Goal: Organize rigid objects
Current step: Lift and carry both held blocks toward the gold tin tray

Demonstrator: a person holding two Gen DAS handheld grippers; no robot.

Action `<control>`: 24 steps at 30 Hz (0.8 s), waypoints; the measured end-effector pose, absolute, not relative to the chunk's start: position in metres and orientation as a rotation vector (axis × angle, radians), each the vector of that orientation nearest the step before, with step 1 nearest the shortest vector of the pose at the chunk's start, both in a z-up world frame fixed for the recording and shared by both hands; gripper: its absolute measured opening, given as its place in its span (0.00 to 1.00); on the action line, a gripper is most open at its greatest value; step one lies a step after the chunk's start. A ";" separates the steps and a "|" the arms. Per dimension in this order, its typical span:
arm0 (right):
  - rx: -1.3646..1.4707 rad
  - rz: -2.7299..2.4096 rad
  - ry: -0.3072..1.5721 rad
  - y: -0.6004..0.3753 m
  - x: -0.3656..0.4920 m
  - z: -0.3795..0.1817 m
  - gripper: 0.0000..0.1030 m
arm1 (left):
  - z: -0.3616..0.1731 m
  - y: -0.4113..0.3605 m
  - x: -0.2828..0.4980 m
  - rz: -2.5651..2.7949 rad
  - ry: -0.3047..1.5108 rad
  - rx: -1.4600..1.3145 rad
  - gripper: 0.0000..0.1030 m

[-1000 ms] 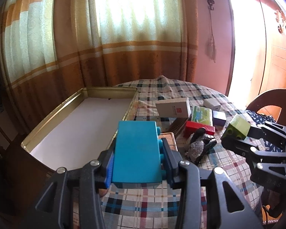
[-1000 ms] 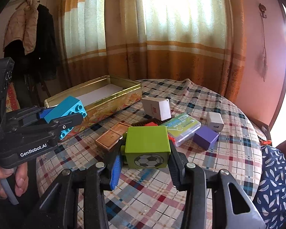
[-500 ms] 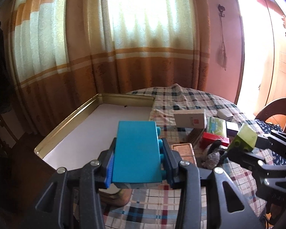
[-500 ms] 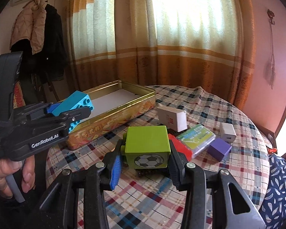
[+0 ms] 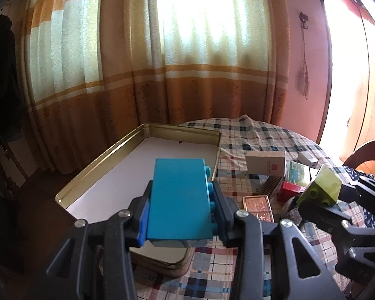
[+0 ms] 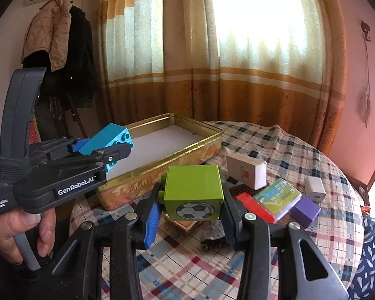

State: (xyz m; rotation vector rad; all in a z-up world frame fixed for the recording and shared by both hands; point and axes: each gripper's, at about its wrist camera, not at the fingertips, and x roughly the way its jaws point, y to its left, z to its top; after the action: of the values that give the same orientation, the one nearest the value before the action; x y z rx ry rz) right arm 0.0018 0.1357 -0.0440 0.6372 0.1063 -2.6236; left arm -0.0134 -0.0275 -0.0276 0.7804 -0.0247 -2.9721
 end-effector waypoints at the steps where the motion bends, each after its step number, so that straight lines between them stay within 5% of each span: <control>1: 0.631 -2.623 0.109 0.135 0.001 -0.044 0.44 | -0.027 -0.028 -0.014 -2.971 -0.020 0.778 0.40; 24: 0.536 -2.643 0.090 0.116 -0.013 -0.046 0.44 | -0.032 -0.046 -0.030 -2.949 0.092 0.618 0.40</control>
State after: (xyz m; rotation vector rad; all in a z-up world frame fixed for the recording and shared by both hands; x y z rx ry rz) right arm -0.0131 0.1162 -0.0456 0.5358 0.0902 -2.6432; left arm -0.0305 -0.0463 -0.0321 0.6177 0.0921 -2.9495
